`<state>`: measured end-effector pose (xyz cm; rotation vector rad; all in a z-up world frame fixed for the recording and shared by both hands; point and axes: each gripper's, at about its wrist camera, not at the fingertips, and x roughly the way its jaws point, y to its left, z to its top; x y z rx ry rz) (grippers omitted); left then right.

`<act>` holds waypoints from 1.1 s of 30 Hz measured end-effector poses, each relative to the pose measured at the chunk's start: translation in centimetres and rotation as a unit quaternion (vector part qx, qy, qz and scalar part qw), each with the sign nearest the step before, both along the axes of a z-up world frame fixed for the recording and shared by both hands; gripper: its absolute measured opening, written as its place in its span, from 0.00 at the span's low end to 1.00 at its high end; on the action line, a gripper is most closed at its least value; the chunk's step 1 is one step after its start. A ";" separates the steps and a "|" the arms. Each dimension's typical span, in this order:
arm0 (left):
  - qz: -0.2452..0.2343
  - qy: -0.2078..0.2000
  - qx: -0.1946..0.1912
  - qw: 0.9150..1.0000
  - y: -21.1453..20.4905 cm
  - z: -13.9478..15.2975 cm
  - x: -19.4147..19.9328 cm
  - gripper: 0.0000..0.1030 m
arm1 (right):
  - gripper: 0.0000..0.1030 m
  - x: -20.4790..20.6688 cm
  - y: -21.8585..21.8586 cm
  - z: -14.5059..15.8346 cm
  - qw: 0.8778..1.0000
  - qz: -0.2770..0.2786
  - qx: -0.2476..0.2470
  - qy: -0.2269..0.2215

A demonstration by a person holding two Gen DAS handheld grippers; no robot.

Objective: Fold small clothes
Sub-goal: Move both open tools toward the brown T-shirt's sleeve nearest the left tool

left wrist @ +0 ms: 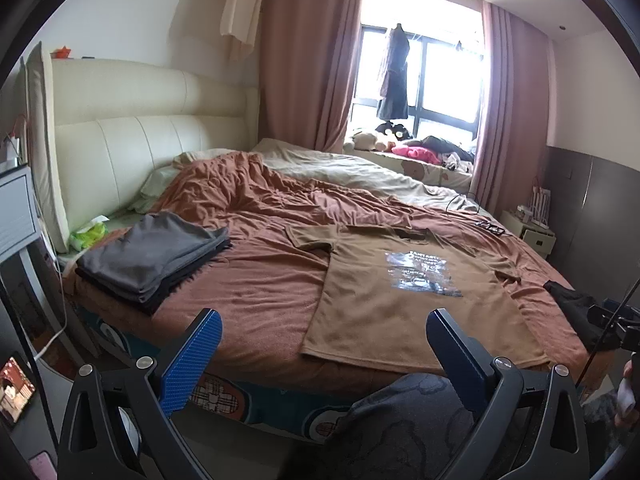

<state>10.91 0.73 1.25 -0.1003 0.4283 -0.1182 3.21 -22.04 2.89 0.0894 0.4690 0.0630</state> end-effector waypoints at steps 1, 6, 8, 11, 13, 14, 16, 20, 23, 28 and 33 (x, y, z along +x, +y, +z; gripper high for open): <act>0.001 0.002 0.000 1.000 0.1 0.0 0.5 1.00 | 1.00 0.7 -0.1 0.0 1.000 0.001 0.001 0.004; 0.003 0.014 0.001 1.000 0.2 -0.1 3.2 1.00 | 1.00 3.8 -0.8 0.1 1.000 0.001 0.009 0.020; 0.008 0.022 0.006 1.000 0.2 -0.3 4.4 1.00 | 1.00 5.2 -1.1 0.1 1.000 0.001 0.012 0.027; 0.011 0.034 0.013 0.999 0.2 -0.6 6.3 1.00 | 1.00 7.1 -1.3 0.2 0.999 0.003 0.014 0.036; 0.015 0.042 0.019 0.999 0.1 -0.8 7.4 1.00 | 1.00 8.3 -1.2 0.3 0.999 0.002 0.013 0.040; 0.015 0.046 0.021 0.999 0.0 -0.9 7.9 1.00 | 1.00 8.9 -1.3 0.2 0.999 0.001 0.012 0.042; 0.019 0.056 0.026 0.998 -0.1 -1.2 9.0 1.00 | 1.00 10.1 -1.3 0.2 0.999 -0.003 0.010 0.047; 0.023 0.070 0.027 0.997 -0.4 -1.5 11.0 1.00 | 1.00 12.4 -1.3 0.2 0.998 -0.026 0.007 0.056; 0.023 0.073 0.026 0.997 -0.6 -1.6 12.4 1.00 | 1.00 13.9 -1.4 0.0 0.997 -0.036 0.009 0.063; 0.036 0.090 0.035 0.995 -1.1 -1.5 15.2 1.00 | 1.00 16.5 -1.5 -0.2 0.997 -0.031 0.017 0.076; 0.026 0.097 0.037 0.994 -1.9 -1.5 17.3 1.00 | 1.00 18.8 -2.1 0.1 0.997 -0.026 0.015 0.073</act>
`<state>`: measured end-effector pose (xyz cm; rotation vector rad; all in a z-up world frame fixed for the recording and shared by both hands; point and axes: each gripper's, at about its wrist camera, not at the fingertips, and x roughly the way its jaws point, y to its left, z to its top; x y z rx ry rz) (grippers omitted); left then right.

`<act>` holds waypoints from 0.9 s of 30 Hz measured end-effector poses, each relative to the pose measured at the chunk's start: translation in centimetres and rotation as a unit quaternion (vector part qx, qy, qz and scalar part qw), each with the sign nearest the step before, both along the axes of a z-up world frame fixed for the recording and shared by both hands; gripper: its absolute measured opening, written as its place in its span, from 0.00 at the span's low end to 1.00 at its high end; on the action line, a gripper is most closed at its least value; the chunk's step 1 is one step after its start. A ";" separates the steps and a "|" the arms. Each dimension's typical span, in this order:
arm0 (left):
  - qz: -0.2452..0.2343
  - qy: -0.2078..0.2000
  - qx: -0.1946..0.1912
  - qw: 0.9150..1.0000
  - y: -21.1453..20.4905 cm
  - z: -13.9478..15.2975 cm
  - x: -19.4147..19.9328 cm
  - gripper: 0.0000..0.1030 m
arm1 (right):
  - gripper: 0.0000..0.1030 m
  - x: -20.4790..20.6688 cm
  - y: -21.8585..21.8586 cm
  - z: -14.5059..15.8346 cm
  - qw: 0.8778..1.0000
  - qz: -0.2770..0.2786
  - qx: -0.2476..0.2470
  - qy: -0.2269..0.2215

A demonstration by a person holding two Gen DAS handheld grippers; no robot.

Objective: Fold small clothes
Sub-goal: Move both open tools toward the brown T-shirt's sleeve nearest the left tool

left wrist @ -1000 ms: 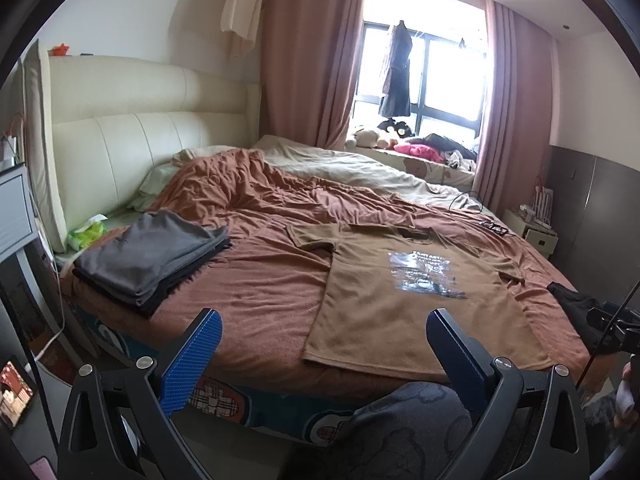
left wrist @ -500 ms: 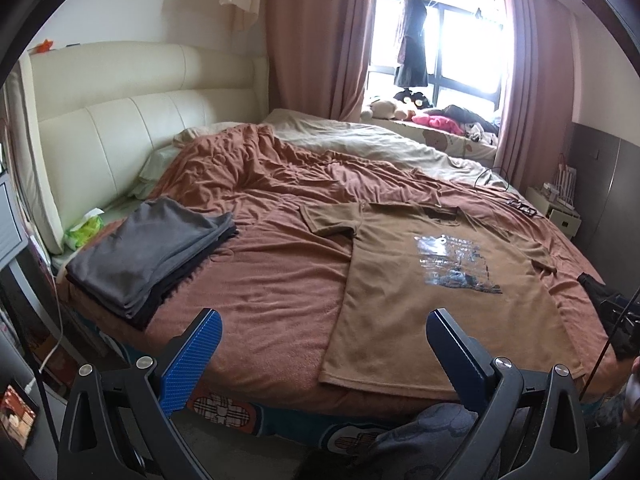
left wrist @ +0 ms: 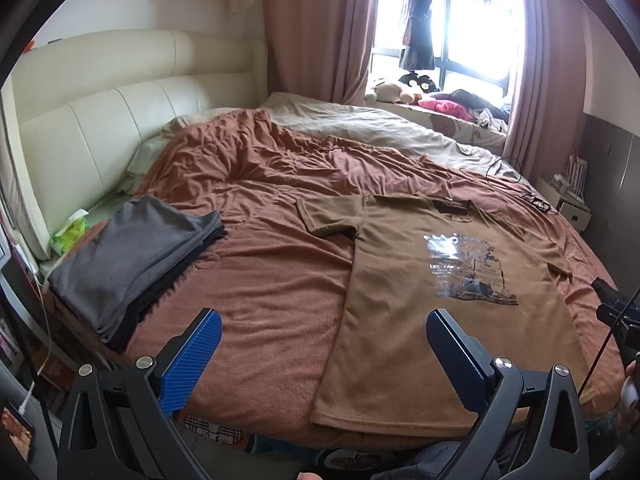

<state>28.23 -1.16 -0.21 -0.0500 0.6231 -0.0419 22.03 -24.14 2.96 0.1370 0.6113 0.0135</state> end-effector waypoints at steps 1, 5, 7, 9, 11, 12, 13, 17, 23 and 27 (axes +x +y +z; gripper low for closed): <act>-0.001 0.000 0.001 1.000 -0.2 0.0 0.5 1.00 | 1.00 0.5 0.0 0.0 1.000 0.001 0.000 0.000; -0.022 0.005 -0.014 1.000 -0.6 0.0 2.4 1.00 | 1.00 2.5 -0.2 0.0 1.000 0.014 0.000 -0.002; -0.031 0.004 -0.023 0.999 -0.9 -0.1 3.6 1.00 | 1.00 3.7 -0.5 -0.1 1.000 0.024 0.001 0.001; -0.032 0.001 -0.021 0.999 -1.3 -0.1 4.7 1.00 | 1.00 5.0 -0.9 -0.2 0.999 0.036 0.005 0.006; -0.033 -0.003 -0.015 0.999 -1.6 -0.1 5.9 1.00 | 1.00 6.2 -1.2 -0.4 0.999 0.049 0.016 0.007; -0.034 -0.002 -0.013 0.999 -1.7 -0.2 6.5 1.00 | 1.00 6.9 -1.4 -0.6 0.998 0.056 0.019 0.007; -0.037 -0.001 -0.014 0.999 -1.8 -0.2 7.2 1.00 | 1.00 7.5 -1.4 -0.8 0.998 0.060 0.020 0.007; -0.044 0.002 -0.010 0.999 -1.7 -0.6 10.0 1.00 | 1.00 10.0 -1.9 -1.4 0.998 0.064 0.014 0.015; -0.061 0.009 0.001 0.998 -1.6 -0.9 14.5 1.00 | 1.00 13.2 -2.0 -1.6 0.997 0.069 0.017 0.014; -0.076 0.014 0.007 0.997 -1.2 -0.9 17.8 0.95 | 1.00 15.3 -2.3 -1.6 0.997 0.075 0.037 0.007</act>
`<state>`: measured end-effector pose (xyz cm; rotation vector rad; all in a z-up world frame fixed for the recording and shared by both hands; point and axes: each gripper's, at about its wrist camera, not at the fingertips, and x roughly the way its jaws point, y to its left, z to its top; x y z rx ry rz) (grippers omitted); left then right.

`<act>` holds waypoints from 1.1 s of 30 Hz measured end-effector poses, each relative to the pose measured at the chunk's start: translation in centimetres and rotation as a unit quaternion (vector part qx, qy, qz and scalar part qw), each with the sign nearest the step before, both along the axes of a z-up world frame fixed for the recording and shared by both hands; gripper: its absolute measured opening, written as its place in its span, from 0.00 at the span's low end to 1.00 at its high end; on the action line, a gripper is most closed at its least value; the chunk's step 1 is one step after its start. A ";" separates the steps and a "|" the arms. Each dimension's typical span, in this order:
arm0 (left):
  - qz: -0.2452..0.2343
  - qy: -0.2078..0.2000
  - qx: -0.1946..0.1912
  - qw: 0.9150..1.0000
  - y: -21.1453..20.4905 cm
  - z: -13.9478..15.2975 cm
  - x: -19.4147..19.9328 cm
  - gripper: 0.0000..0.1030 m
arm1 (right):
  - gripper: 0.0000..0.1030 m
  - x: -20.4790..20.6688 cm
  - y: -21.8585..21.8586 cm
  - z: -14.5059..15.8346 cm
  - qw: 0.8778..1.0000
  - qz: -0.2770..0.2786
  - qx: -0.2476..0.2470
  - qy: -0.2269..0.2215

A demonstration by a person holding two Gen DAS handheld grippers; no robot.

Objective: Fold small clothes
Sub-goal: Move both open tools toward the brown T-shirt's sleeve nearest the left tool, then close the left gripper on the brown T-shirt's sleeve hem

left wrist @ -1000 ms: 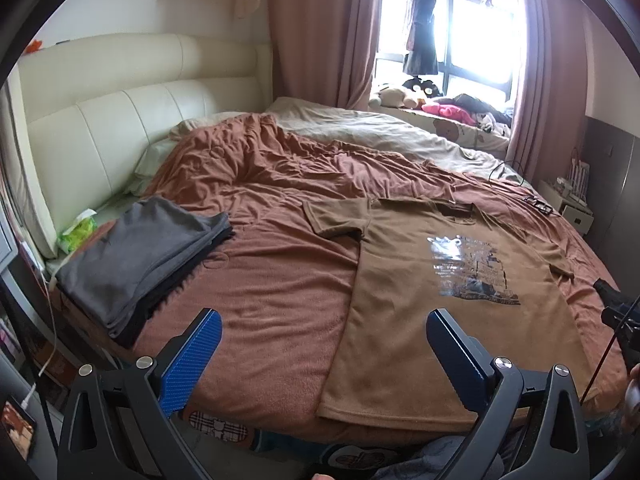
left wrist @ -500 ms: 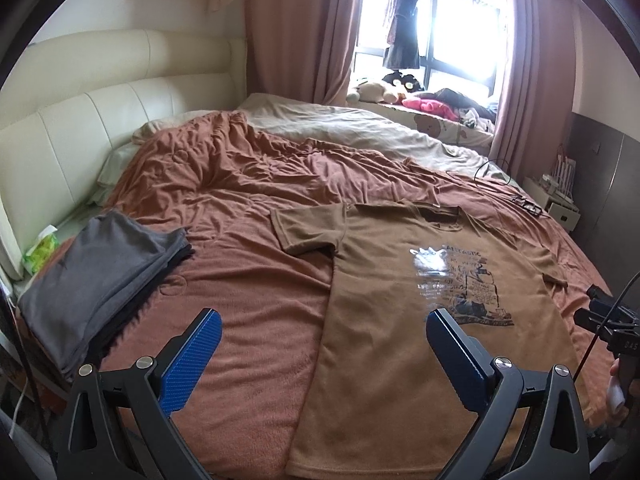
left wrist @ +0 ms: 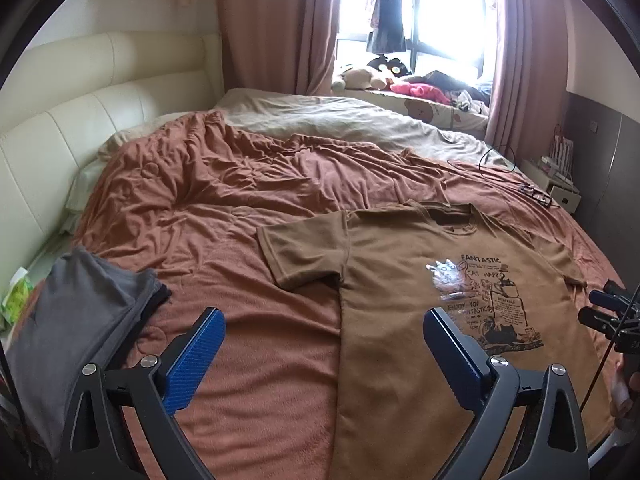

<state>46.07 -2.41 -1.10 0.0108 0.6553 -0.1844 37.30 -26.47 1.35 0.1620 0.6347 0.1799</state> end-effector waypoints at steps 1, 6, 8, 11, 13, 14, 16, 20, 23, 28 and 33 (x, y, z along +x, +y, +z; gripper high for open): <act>-0.006 0.002 -0.001 1.000 0.2 0.0 0.8 0.95 | 1.00 0.6 -0.1 0.0 1.000 0.002 0.006 -0.001; -0.013 0.019 0.017 1.000 1.0 -0.4 5.4 0.87 | 0.91 4.2 0.3 -0.1 1.000 0.005 0.007 0.005; -0.016 0.025 0.019 0.999 1.4 -0.6 7.0 0.87 | 0.89 5.6 0.5 -0.2 1.000 0.009 0.013 0.009; -0.012 0.038 0.020 0.999 1.9 -1.2 9.4 0.84 | 0.85 8.0 0.8 -0.3 1.000 0.014 0.020 0.018; -0.010 0.047 0.020 0.999 2.2 -1.8 11.3 0.83 | 0.80 9.9 0.8 -0.3 0.999 0.018 0.031 0.026; -0.007 0.052 0.017 0.998 2.4 -2.1 12.0 0.81 | 0.78 10.7 1.0 -0.3 0.999 0.020 0.034 0.027; -0.001 0.069 0.006 0.998 2.7 -3.0 13.8 0.75 | 0.72 12.6 1.4 -0.4 0.999 0.025 0.034 0.032; 0.012 0.099 -0.004 0.995 3.3 -4.9 17.3 0.71 | 0.66 16.0 2.2 -1.0 0.998 0.034 0.040 0.044; 0.022 0.113 -0.007 0.993 3.5 -6.5 19.6 0.71 | 0.57 18.6 3.1 -1.8 0.997 0.030 0.037 0.056; 0.031 0.139 -0.001 0.990 3.5 -9.4 23.4 0.70 | 0.45 23.2 5.3 -3.7 0.995 0.044 0.051 0.072; 0.037 0.160 -0.010 0.986 4.1 -12.2 26.4 0.63 | 0.34 27.5 7.2 -6.0 0.992 0.058 0.064 0.095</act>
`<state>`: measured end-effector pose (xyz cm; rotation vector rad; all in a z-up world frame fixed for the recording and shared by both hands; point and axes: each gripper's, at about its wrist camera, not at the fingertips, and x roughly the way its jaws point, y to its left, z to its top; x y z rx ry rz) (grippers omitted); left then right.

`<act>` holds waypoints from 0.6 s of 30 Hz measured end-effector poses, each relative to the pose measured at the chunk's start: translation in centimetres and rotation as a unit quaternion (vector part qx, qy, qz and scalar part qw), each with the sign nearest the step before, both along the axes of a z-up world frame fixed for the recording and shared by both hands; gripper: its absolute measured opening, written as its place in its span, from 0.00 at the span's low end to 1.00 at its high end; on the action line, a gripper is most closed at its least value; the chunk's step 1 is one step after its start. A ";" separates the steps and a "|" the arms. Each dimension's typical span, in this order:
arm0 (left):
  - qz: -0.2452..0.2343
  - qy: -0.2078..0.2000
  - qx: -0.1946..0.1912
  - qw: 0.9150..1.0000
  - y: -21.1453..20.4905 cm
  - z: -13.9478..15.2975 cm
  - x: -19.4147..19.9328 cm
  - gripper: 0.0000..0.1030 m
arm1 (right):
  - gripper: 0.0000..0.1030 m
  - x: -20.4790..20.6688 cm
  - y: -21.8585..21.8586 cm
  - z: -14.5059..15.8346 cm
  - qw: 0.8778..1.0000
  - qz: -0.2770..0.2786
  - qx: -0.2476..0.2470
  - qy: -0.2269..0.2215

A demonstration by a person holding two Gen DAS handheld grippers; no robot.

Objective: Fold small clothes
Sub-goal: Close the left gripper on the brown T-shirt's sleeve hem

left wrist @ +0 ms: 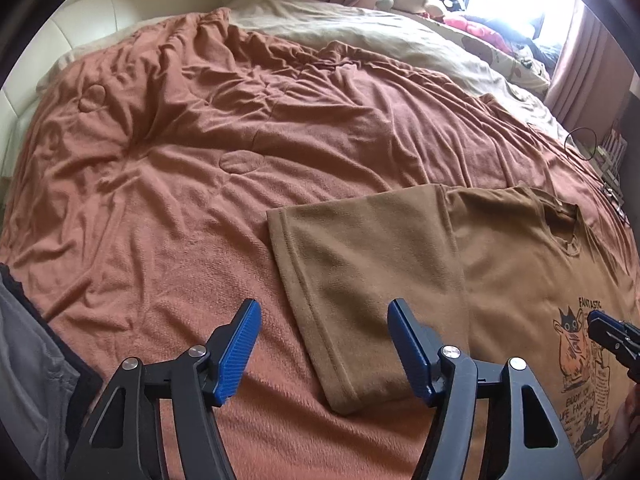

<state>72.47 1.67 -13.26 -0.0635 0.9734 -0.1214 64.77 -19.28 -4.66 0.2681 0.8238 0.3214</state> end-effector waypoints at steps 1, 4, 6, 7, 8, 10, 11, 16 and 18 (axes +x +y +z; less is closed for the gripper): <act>0.003 0.005 -0.002 1.000 0.1 -0.6 0.6 0.63 | 0.33 0.8 0.4 -0.4 1.000 0.003 0.002 0.004; 0.014 0.018 -0.003 1.000 0.7 -2.3 2.1 0.57 | 0.33 2.7 1.4 -1.4 1.000 0.009 -0.002 0.010; 0.018 0.036 -0.015 0.999 1.0 -3.6 3.1 0.53 | 0.26 3.7 2.2 -2.2 1.000 0.017 0.000 0.017; 0.020 0.041 -0.017 0.999 1.2 -4.1 3.4 0.53 | 0.24 4.1 2.5 -2.5 1.000 0.019 0.002 0.021; 0.022 0.046 -0.019 0.999 1.2 -4.6 3.7 0.53 | 0.23 4.5 2.8 -2.8 1.000 0.020 0.003 0.022; 0.025 0.057 -0.030 0.998 1.3 -5.5 4.0 0.53 | 0.23 5.0 3.2 -3.0 0.999 0.023 0.005 0.022; 0.027 0.057 -0.036 0.997 1.2 -5.7 4.1 0.53 | 0.23 5.2 3.3 -3.2 0.999 0.022 0.008 0.022; 0.026 0.055 -0.047 0.997 0.6 -5.7 4.3 0.34 | 0.23 6.5 3.7 -4.1 0.999 0.010 0.031 0.035; 0.025 0.057 -0.050 0.997 0.6 -5.5 4.4 0.09 | 0.23 7.0 4.0 -4.5 0.998 0.010 0.045 0.041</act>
